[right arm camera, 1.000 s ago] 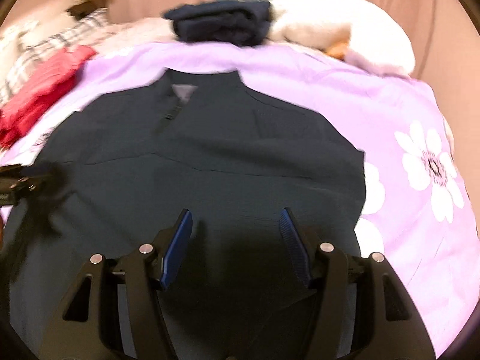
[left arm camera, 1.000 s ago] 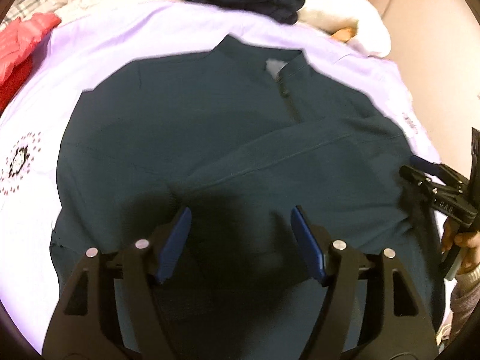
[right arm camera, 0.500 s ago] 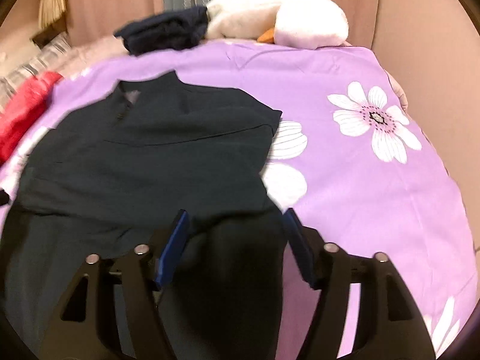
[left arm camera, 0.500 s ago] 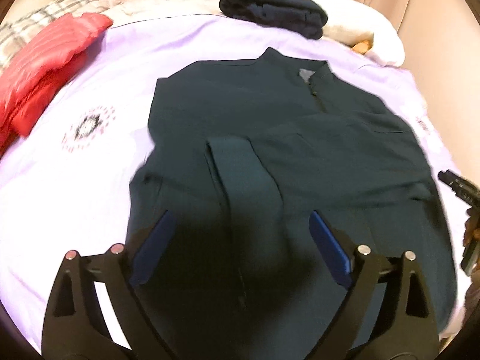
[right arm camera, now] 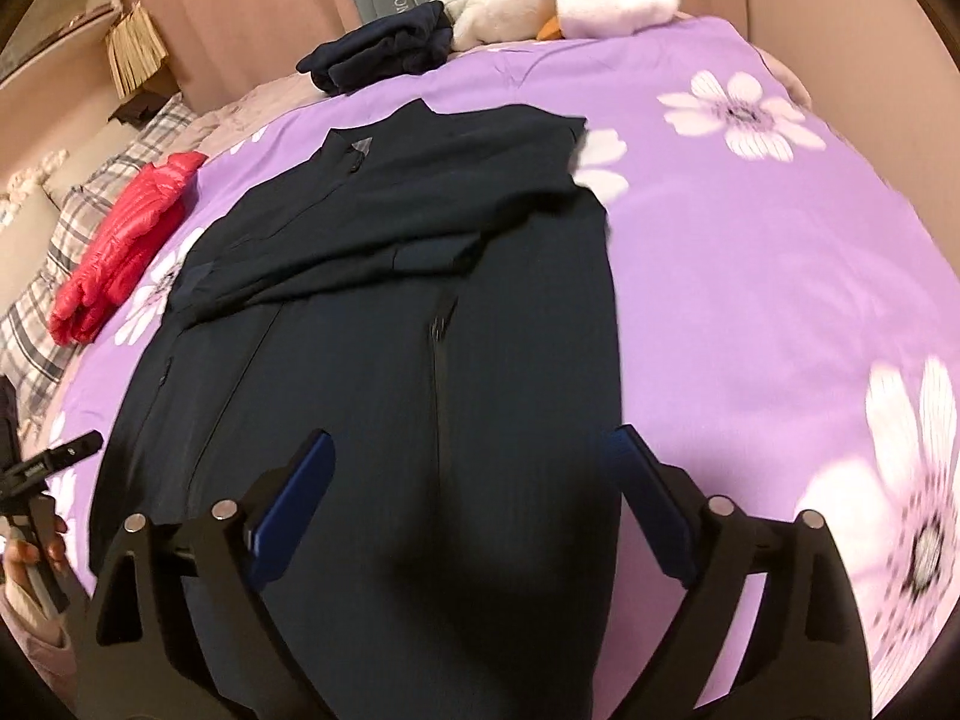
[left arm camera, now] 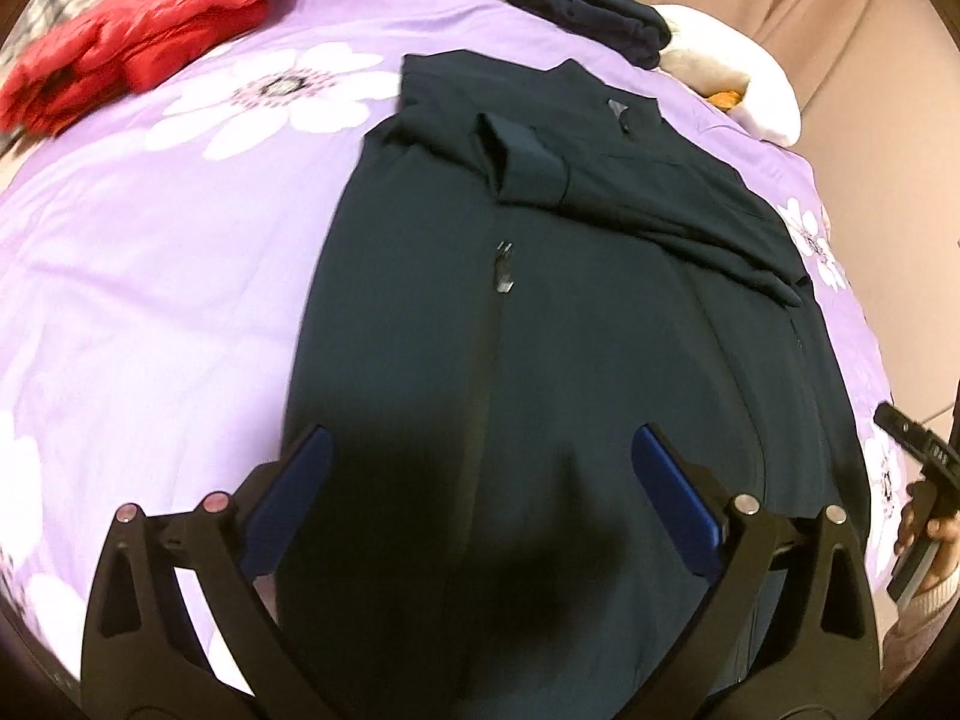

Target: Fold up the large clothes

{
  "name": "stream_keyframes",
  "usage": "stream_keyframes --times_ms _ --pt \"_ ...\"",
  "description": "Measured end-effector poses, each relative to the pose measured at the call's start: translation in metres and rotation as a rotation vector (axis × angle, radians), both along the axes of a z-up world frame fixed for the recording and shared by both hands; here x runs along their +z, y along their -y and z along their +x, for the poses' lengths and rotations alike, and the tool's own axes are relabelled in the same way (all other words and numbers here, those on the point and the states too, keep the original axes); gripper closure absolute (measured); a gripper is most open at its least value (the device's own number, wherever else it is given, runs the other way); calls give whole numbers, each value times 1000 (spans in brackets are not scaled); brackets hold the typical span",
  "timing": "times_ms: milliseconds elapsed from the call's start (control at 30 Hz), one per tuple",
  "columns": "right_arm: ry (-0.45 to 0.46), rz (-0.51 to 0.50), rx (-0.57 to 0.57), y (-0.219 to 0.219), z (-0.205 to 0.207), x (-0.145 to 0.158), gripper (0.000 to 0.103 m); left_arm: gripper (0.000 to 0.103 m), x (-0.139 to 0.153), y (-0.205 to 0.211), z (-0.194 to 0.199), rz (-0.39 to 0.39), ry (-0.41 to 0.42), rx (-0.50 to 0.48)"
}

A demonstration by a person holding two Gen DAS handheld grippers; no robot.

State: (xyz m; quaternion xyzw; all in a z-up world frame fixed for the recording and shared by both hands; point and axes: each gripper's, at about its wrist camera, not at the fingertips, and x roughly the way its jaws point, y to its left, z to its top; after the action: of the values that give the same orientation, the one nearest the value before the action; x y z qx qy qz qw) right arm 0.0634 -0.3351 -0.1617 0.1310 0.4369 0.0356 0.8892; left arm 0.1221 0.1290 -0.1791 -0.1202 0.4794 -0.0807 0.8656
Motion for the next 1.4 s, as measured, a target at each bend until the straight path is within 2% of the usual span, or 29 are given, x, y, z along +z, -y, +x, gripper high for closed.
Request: stream_keyframes --times_ms 233,433,500,633,800,900,1033,1167,1333,1400 --pt "-27 52 -74 16 -34 -6 9 2 -6 -28 -26 -89 -19 88" --pt "-25 87 -101 26 -52 -4 7 2 -4 -46 -36 -161 1 139" --pt "-30 107 -101 29 -56 -4 7 2 -4 -53 -39 -207 26 149" --pt "-37 151 -99 32 -65 -7 5 2 -9 -65 -44 -297 34 132" --pt "-49 168 -87 29 -76 -13 5 2 -14 -71 -50 -266 8 114" --pt "-55 159 -78 30 -82 -17 5 2 -19 -75 -50 -292 -27 105" --pt "-82 214 -91 39 -86 -27 5 2 -25 -76 -47 -362 -72 77" --pt "-124 287 -50 39 -83 -39 5 2 -33 -75 -41 -412 -97 60" --pt "-154 285 0 30 -69 -47 5 2 -39 -72 -22 -467 -112 30" --pt "-149 324 20 29 -57 -46 5 2 -40 -70 -7 -507 -120 14"
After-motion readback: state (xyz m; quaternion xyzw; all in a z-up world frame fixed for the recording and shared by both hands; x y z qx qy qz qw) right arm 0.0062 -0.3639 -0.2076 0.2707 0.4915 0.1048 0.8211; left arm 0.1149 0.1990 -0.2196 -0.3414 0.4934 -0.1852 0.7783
